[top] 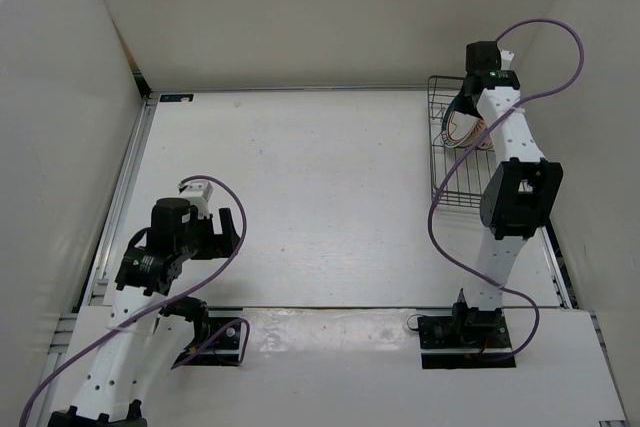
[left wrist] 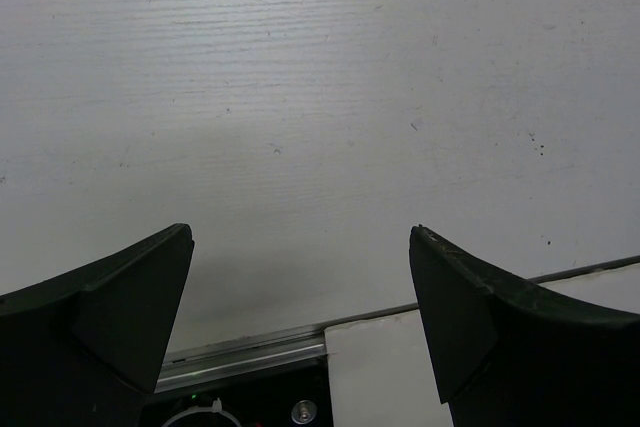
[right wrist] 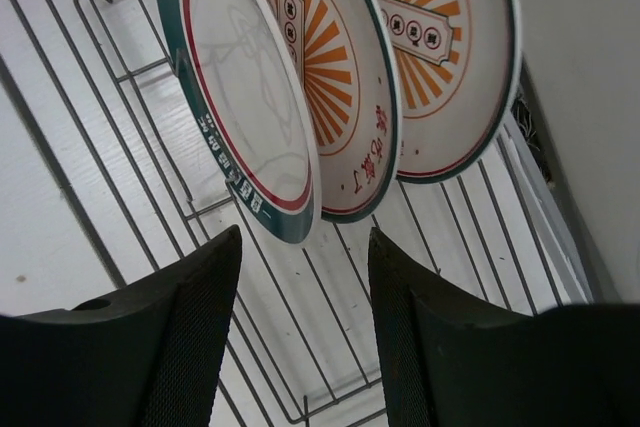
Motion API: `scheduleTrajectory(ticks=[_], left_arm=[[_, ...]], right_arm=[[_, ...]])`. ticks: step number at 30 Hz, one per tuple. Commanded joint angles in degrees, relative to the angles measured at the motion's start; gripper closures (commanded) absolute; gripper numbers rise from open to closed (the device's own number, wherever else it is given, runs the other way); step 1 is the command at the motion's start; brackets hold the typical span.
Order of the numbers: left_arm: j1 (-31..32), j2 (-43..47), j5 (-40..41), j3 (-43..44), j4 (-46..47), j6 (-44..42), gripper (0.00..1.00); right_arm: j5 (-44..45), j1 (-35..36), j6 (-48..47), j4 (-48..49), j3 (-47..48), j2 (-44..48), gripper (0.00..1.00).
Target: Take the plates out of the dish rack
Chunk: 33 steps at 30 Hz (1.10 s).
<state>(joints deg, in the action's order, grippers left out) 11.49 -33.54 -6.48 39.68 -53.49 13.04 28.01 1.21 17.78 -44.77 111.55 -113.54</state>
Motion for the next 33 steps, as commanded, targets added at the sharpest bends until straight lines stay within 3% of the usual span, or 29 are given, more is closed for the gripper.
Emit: scheduleTrajectory(ticks=[1,9,22,26,33], left_arm=[[0.1,-0.7,-0.6,-0.7,0.8,0.2,0.00],[0.3,-2.1,-2.6,-1.1,1.2,0.1,0.00],[0.0,-4.7,-4.9,-0.8,1.3,0.0,0.00],[0.0,-4.8,-5.0,-1.0,1.4,0.0,0.00],[0.1,-5.4,-6.1,-0.9,1.4,-0.1,0.00]], right_arm=[[-1.9,-0.6,0.0,2.8,1.7,-2.5,0.43],[-3.4,-2.8,1.2,3.6,3.5,-7.7,0.47],[-4.1,-3.8,-0.4,4.1,2.1,-8.2,0.82],[-4.0,-3.8,-1.1,4.6,2.2,-7.4,0.99],[-1.5,-3.7,-1.3,4.0,3.6,-3.9,1.00]])
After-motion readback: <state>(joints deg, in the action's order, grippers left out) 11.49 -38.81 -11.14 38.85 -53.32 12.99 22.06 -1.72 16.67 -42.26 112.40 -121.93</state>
